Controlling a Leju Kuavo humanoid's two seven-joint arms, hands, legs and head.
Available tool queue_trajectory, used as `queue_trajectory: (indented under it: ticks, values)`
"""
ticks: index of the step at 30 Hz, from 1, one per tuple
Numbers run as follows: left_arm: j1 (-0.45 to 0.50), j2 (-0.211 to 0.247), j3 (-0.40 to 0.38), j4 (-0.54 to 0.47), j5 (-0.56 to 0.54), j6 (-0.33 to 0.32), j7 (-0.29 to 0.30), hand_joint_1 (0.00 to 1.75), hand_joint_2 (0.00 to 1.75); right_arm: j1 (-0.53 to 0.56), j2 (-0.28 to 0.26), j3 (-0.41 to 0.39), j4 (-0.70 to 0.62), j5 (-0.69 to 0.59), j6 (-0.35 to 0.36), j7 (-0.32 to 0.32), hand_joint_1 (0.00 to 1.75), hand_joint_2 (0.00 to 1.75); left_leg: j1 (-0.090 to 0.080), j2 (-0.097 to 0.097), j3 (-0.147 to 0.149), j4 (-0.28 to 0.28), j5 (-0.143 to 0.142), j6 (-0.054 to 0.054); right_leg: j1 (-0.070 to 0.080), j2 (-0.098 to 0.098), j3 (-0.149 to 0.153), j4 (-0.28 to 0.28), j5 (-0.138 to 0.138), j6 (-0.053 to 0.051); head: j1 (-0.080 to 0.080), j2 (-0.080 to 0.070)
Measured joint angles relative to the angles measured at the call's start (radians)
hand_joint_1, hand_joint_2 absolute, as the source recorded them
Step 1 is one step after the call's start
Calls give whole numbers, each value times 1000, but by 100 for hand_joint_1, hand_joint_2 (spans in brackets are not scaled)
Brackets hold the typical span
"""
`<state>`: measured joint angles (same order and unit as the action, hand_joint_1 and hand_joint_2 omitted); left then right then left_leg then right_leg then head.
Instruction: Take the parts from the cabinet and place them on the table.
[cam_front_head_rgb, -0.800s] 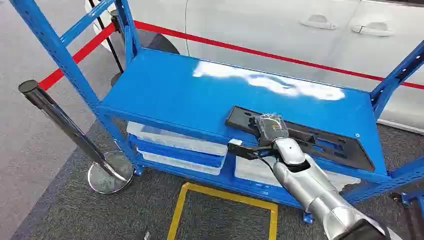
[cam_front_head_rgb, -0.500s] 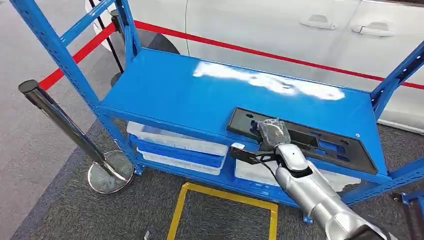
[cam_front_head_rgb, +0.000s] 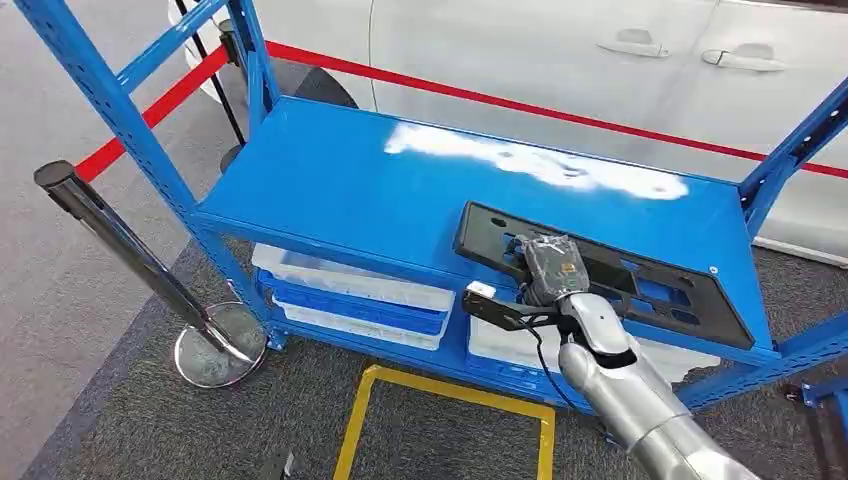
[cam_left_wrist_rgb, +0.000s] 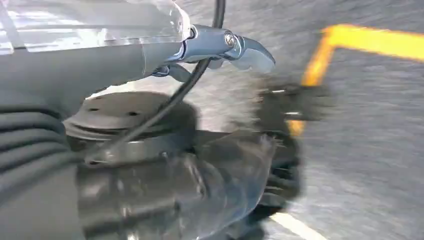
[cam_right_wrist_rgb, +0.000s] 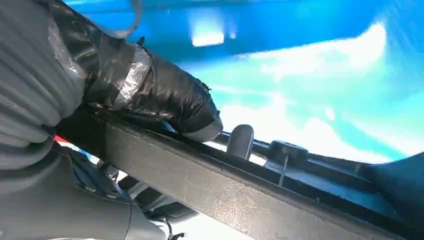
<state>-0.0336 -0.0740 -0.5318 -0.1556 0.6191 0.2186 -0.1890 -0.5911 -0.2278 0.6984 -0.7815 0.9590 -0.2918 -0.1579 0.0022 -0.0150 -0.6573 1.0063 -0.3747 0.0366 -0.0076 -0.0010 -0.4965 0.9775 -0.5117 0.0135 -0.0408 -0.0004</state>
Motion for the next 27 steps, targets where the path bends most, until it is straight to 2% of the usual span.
queue_trajectory:
  ticks: [2, 3, 8, 15, 20, 21, 27]
  values:
    - [4, 1, 0, 0, 6, -34, -71, 0, 175, 62, -39, -22, -147, -6, 8, -8, 175, 175, 0, -1, 0, 0, -1, 0, 0, -1, 0, 0, -1, 0, 0, 0]
    - [7, 2, 0, 0, 12, -58, -92, 0, 0, 91, -56, -32, -224, -8, 16, -14, 175, 175, -1, -1, 0, 0, -1, 0, 0, -1, 0, 0, -1, 0, 0, 0]
    - [10, 5, 0, 0, 38, -130, -131, 0, 0, 180, -97, -52, -496, -18, 32, -45, 175, 175, 0, 2, 0, 0, -2, -2, 0, 1, -1, 0, -1, 0, 0, 0]
    - [13, 8, 1, 0, 66, -134, -138, 0, 0, 285, -123, -51, -794, -71, 25, -111, 175, 175, 0, 1, 0, 0, -2, -2, 0, 1, -1, 0, -3, 0, 0, 0]
    - [13, 12, 1, 0, 69, -122, -135, 0, 0, 321, -142, -40, -914, -75, 22, -133, 175, 175, 0, 1, 0, 0, -3, -3, 0, 1, -1, 0, -3, 0, 0, 0]
    - [13, 12, 1, 0, 69, -121, -133, 0, 175, 326, -145, -36, -930, -75, 22, -136, 175, 175, 0, 1, 0, 0, -3, -3, 0, 1, -1, 0, -3, 0, 0, 0]
    - [13, 16, 1, 0, 67, -88, -117, 0, 175, 338, -158, -20, -994, -78, -2, -159, 175, 175, 0, 1, 0, 0, -3, -3, 0, 1, -1, 0, -3, 0, 0, 0]
